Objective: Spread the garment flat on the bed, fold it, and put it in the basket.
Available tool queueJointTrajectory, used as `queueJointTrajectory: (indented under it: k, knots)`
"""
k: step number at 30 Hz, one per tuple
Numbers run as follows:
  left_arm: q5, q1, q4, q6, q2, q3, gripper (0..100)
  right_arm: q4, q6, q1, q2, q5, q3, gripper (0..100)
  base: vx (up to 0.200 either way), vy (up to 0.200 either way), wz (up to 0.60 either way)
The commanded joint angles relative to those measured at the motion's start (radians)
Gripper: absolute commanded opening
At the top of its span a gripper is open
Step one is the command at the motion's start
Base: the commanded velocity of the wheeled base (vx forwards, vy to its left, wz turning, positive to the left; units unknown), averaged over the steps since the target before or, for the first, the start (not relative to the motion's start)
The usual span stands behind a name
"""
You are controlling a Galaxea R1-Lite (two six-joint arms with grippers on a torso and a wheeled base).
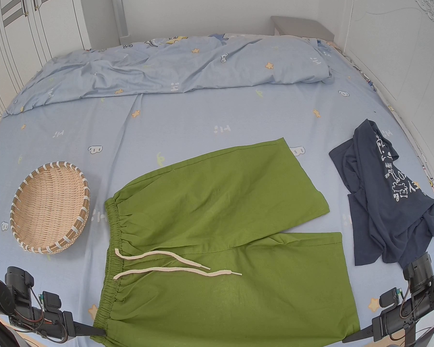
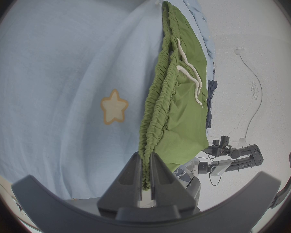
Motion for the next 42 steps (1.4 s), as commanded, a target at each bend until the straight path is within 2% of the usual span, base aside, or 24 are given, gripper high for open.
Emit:
queueJointTrajectory:
  k: [1,7,8,10,11,12,13,15,18,26,29,32,33,42]
  knots:
    - [0.022,0.037,0.027,0.014,-0.042,0.014,0,0.056,-0.004,-0.001,-0.131,-0.002,0.018,0,0.0,0.0,0.0]
    - [0.023,-0.006,0.072,-0.008,-0.136,-0.006,0,0.083,0.014,0.002,-0.197,-0.002,-0.044,0,0.0,0.0,0.0]
    - [0.022,-0.057,0.15,-0.043,-0.195,-0.053,0,0.136,0.027,0.005,-0.217,-0.002,-0.097,0,0.0,0.0,0.0]
    - [0.022,-0.069,0.184,-0.061,-0.218,-0.073,0,0.16,0.03,0.005,-0.227,-0.002,-0.12,0,0.0,0.0,0.0]
    - [0.022,-0.104,0.348,-0.144,-0.318,-0.188,0,0.278,0.036,0.006,-0.265,0.0,-0.222,0,0.0,0.0,0.0]
    - [0.019,-0.116,0.424,-0.169,-0.356,-0.242,0,0.335,0.036,0.006,-0.283,0.004,-0.271,0,0.0,0.0,0.0]
    - [0.017,-0.118,0.437,-0.17,-0.361,-0.25,0,0.343,0.036,0.006,-0.286,0.004,-0.277,0,0.0,0.0,0.0]
    - [0.009,-0.146,0.604,-0.187,-0.422,-0.389,0,0.47,0.037,0.006,-0.32,0.009,-0.413,0,0.0,0.0,0.0]
    - [0.008,-0.165,0.702,-0.19,-0.427,-0.501,0,0.559,0.047,0.008,-0.316,0.009,-0.548,0,0.0,0.0,0.0]
    - [0.008,-0.169,0.734,-0.23,-0.347,-0.661,0,0.622,0.102,0.034,-0.242,0.012,-0.792,0,0.0,0.0,0.0]
    - [0.006,-0.179,0.734,-0.266,-0.274,-0.751,0,0.636,0.131,0.04,-0.165,0.012,-0.936,0,0.0,0.0,0.0]
    - [0.006,-0.187,0.734,-0.279,-0.246,-0.794,0,0.646,0.131,0.041,-0.124,0.011,-1.006,0,0.0,0.0,0.0]
    - [0.006,-0.188,0.734,-0.295,-0.215,-0.839,0,0.659,0.133,0.04,-0.078,0.011,-1.085,0,0.0,0.0,0.0]
    - [0.006,-0.212,0.736,-0.344,-0.068,-1.032,0,0.723,0.133,0.052,0.119,0.001,-1.386,0,0.0,0.0,0.0]
